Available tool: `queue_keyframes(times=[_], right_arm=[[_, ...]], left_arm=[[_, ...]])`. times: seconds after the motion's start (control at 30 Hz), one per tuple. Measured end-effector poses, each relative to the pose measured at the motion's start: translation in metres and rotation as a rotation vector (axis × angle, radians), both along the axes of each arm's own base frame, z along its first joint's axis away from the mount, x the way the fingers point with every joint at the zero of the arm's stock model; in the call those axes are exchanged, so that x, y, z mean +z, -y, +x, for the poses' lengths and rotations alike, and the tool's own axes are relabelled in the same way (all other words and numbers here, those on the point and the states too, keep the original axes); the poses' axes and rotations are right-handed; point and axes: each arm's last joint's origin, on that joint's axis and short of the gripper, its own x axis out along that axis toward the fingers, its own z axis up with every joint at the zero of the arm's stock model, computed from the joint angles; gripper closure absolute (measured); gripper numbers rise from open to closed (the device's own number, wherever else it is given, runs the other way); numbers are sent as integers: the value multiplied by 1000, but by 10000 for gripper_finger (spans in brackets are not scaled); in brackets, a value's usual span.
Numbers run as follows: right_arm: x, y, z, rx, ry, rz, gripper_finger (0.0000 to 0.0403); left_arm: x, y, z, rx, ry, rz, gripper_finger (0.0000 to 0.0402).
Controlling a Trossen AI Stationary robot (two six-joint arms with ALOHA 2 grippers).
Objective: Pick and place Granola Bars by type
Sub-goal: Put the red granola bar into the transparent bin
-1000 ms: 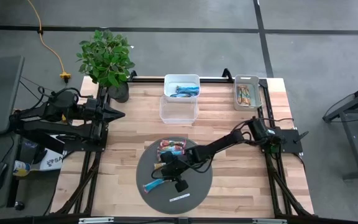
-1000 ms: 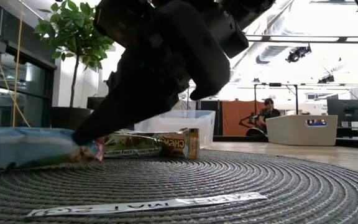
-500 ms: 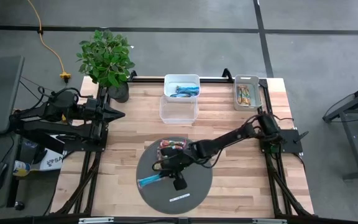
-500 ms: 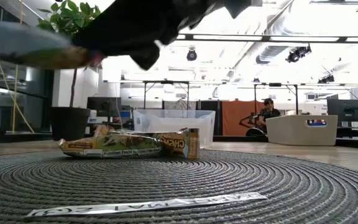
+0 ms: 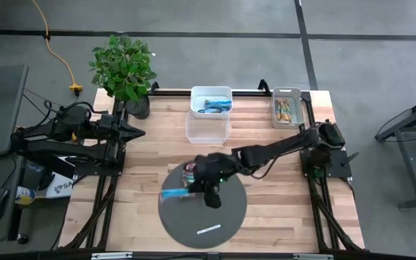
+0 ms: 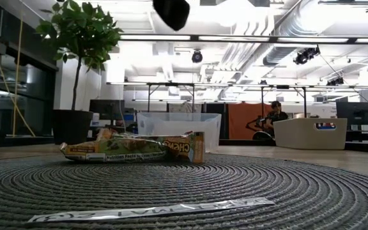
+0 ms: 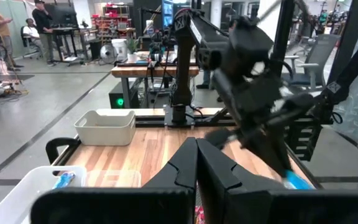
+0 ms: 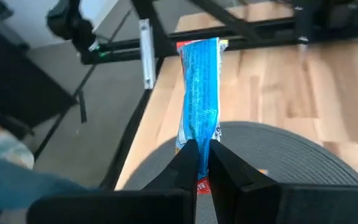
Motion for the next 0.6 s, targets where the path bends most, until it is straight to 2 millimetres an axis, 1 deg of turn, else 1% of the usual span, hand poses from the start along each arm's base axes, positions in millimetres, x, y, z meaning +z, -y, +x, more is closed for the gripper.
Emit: queue_keyframes(times=[0.2, 0.33, 0.43, 0.6], right_arm=[[24, 27, -8, -102, 10, 78, 387], [38, 48, -13, -184, 35, 88, 387], [45, 68, -19, -271, 27, 64, 387], [49, 103, -32, -402, -44, 25, 390]], left_arm=[[0, 0, 0, 0, -1, 0, 401], [0, 0, 0, 0, 0, 0, 401], [0, 0, 0, 0, 0, 0, 401], [0, 0, 0, 0, 0, 0, 401]])
